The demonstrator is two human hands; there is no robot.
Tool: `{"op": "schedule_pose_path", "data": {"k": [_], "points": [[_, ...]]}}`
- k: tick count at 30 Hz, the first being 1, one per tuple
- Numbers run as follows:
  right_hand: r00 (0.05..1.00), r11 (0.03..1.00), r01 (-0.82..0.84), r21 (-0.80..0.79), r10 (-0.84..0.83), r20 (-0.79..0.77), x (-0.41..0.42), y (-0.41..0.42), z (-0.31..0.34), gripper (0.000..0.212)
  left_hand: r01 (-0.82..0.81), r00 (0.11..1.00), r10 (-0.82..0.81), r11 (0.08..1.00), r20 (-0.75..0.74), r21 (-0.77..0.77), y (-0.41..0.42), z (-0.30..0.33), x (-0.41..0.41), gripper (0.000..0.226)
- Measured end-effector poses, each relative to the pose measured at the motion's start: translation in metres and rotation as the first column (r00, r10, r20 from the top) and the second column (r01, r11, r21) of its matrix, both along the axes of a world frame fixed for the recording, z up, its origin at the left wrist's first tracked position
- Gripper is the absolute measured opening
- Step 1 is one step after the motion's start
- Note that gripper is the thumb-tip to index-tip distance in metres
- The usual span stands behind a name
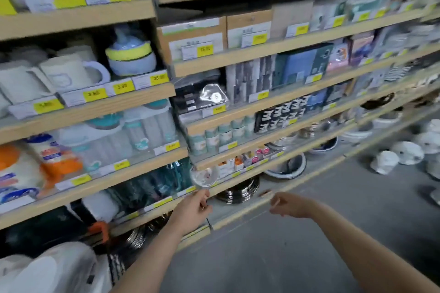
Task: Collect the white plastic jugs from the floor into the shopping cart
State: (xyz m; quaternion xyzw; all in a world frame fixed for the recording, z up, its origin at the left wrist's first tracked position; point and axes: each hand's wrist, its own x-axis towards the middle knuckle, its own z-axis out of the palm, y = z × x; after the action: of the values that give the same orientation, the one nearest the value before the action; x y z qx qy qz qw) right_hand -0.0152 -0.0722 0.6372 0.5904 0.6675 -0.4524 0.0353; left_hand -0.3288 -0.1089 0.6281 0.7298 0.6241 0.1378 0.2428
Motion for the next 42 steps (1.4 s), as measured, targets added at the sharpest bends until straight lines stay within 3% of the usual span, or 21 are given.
{"op": "schedule_pose_path", "data": {"k": [7, 14, 21, 28, 34, 42], "points": [[0.984, 0.983, 0.166, -0.079, -0.159, 0.081, 0.203, -0.02, 0.002, 0.024, 0.16, 0.981, -0.159, 0.987, 0.115, 0.001, 0.045, 0.006, 0.215, 0.024], [0.917, 0.92, 0.391, -0.024, -0.387, 0.1, 0.355, -0.027, 0.025, 0.021, 0.368, 0.919, -0.363, 0.93, 0.156, 0.0, 0.08, 0.012, 0.402, 0.03], [0.858, 0.86, 0.507, 0.057, -0.51, 0.062, 0.455, 0.006, 0.028, 0.032, 0.467, 0.877, -0.465, 0.884, 0.121, 0.015, 0.153, 0.007, 0.514, 0.029], [0.775, 0.772, 0.628, 0.093, -0.631, 0.003, 0.552, 0.085, 0.018, 0.027, 0.573, 0.815, -0.568, 0.819, 0.117, -0.019, 0.265, -0.007, 0.627, 0.029], [0.688, 0.683, 0.722, 0.108, -0.726, -0.004, 0.629, 0.15, 0.023, 0.029, 0.621, 0.782, -0.617, 0.783, 0.085, -0.034, 0.361, -0.001, 0.715, 0.031], [0.621, 0.62, 0.783, 0.052, -0.784, -0.004, 0.742, 0.196, 0.009, 0.028, 0.671, 0.741, -0.67, 0.737, 0.047, -0.079, 0.43, -0.011, 0.821, 0.032]]}}
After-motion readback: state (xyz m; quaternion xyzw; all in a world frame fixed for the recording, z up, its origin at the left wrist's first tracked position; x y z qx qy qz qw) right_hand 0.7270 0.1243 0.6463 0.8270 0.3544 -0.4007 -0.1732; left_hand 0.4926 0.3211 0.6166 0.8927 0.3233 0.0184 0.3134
